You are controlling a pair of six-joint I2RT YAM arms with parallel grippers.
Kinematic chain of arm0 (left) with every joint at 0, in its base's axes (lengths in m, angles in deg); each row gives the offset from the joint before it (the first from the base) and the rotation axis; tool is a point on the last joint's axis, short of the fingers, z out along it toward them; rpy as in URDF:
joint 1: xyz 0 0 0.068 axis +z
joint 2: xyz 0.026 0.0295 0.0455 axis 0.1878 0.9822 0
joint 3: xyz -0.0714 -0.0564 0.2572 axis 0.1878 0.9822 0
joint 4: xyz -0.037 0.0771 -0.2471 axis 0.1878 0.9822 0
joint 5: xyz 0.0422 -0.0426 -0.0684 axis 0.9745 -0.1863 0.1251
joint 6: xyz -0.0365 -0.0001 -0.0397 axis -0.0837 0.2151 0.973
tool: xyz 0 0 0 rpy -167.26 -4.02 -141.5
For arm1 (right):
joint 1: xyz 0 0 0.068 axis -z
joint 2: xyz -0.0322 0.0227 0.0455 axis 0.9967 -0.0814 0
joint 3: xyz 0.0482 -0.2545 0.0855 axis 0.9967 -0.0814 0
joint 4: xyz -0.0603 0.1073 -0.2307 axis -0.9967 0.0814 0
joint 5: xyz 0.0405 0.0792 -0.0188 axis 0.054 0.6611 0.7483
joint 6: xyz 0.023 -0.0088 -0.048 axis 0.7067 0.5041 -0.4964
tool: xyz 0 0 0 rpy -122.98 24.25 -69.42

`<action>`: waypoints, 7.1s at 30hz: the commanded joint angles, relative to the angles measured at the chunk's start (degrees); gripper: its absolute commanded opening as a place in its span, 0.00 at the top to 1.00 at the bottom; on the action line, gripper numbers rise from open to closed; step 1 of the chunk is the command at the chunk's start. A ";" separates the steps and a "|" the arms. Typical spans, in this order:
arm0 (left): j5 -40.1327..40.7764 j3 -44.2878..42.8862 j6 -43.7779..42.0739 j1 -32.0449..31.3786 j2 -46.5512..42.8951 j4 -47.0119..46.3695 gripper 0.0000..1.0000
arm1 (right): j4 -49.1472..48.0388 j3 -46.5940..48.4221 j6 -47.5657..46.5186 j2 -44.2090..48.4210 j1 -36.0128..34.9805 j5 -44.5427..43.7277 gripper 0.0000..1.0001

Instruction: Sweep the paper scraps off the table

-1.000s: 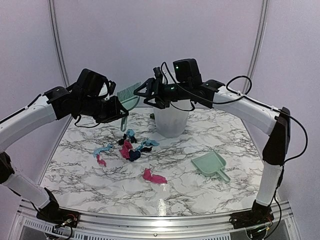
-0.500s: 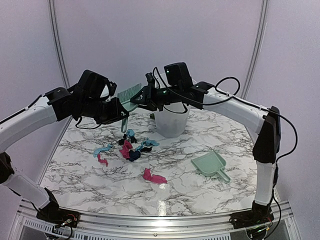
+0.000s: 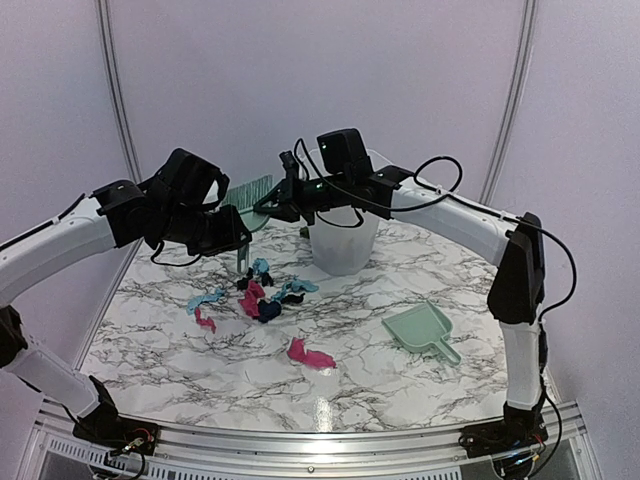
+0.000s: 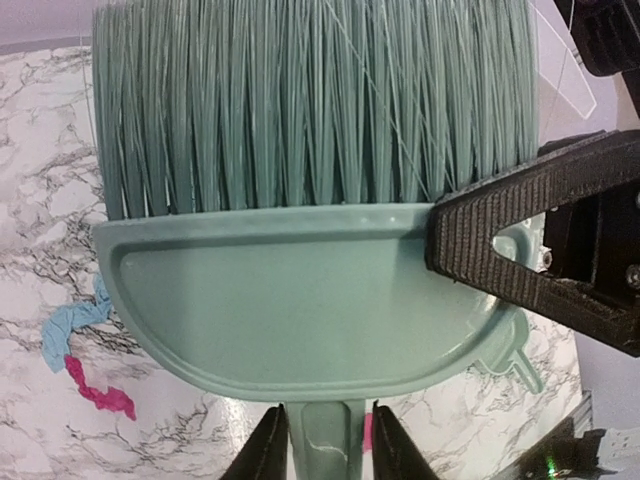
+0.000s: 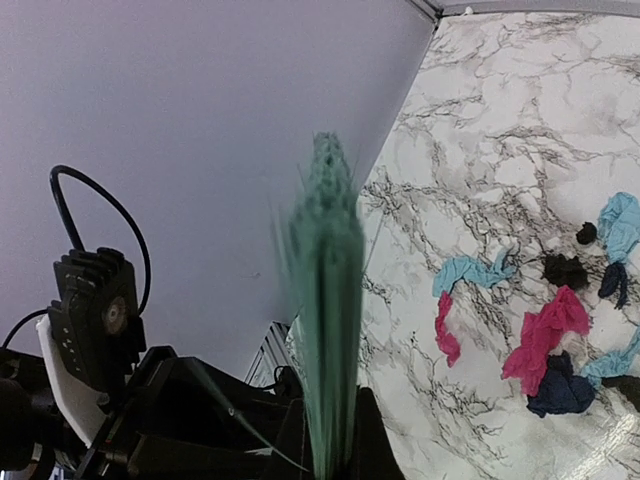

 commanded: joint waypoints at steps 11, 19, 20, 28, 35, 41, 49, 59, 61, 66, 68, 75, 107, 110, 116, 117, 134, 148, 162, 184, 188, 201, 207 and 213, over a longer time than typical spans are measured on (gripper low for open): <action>10.31 2.50 -8.37 -0.37 -14.61 7.02 0.01 | 1.76 3.84 3.71 -1.29 0.24 -1.40 1.00; 15.23 5.88 -21.00 -2.53 -15.93 6.79 0.01 | 1.64 3.71 14.15 -2.54 1.10 -0.21 1.00; 15.85 6.41 -21.86 -2.75 -15.87 6.33 0.01 | 1.27 3.73 15.04 -2.66 1.03 0.29 1.00; 16.07 12.60 -38.77 -5.42 -20.74 -0.93 0.01 | 0.51 6.61 18.98 -4.70 1.31 0.42 1.00; 3.94 19.49 -54.45 -8.33 -28.10 -3.98 0.01 | 6.54 8.82 26.36 -6.27 1.31 1.78 1.00; 3.99 21.84 -61.54 -11.15 -27.49 -5.16 0.06 | 9.94 6.87 33.70 -5.59 1.29 3.63 1.00; 12.59 23.16 -73.52 -11.82 -24.06 -13.28 0.13 | 7.80 -2.15 42.41 -0.84 1.10 4.52 1.00; 9.30 24.20 -76.71 -11.89 -22.70 -15.76 0.17 | 3.12 -7.01 49.33 1.87 0.87 4.15 1.00; 7.38 24.28 -75.80 -11.89 -22.67 -15.58 0.16 | 3.29 -7.00 49.73 2.15 0.87 3.72 1.00; 7.43 24.88 -74.61 -11.89 -19.97 -15.82 0.23 | 4.54 -6.84 50.30 2.94 0.91 2.72 1.00; 9.25 25.20 -74.13 -11.81 -18.75 -17.90 0.29 | 5.38 -6.83 50.10 3.17 0.83 2.45 1.00; 13.23 25.00 -74.07 -11.80 -15.49 -22.38 0.42 | 8.74 -7.34 48.65 4.34 0.82 -0.14 1.00; 16.21 25.85 -73.74 -11.80 -13.23 -23.38 0.76 | 4.09 -15.34 50.83 6.96 1.48 2.51 1.00; 15.91 26.11 -73.34 -11.80 -13.14 -23.36 0.76 | 2.70 -16.55 51.64 7.52 1.50 2.47 1.00; 14.82 27.28 -72.64 -11.80 -13.30 -23.45 0.74 | 0.91 -18.46 52.71 8.43 1.46 2.56 1.00; 14.74 27.42 -72.52 -11.85 -13.31 -23.49 0.73 | 0.55 -18.69 52.86 8.57 1.52 2.60 1.00; 13.74 26.68 -71.17 -11.81 -12.96 -24.89 0.69 | -0.24 -19.76 53.07 8.76 1.40 2.43 1.00; 14.76 27.62 -69.09 -11.80 -13.16 -28.14 0.78 | -1.20 -20.21 53.42 8.88 1.05 3.08 1.00; 15.95 27.62 -67.84 -11.80 -13.69 -29.03 1.00 | -3.91 -21.53 54.22 9.97 1.12 4.24 0.87; 27.01 24.47 -36.12 -11.74 -24.03 -13.17 1.00 | -4.08 -12.23 14.15 13.12 2.40 -4.44 0.02; 27.25 23.41 -29.37 -11.72 -26.92 -6.33 1.00 | -1.62 -9.42 -6.12 15.45 1.56 -12.20 0.02; 22.75 25.32 -13.97 -11.38 -36.44 3.59 1.00 | 14.05 -35.87 -38.60 38.67 -5.50 -51.72 0.02; 21.28 25.30 -12.04 -11.10 -35.20 4.72 1.00 | 32.90 -40.16 -23.67 43.28 -5.03 -56.67 0.01; 17.74 22.45 -9.65 -10.56 -32.94 9.38 1.00 | 38.39 -51.21 -15.49 47.46 0.13 -50.67 0.01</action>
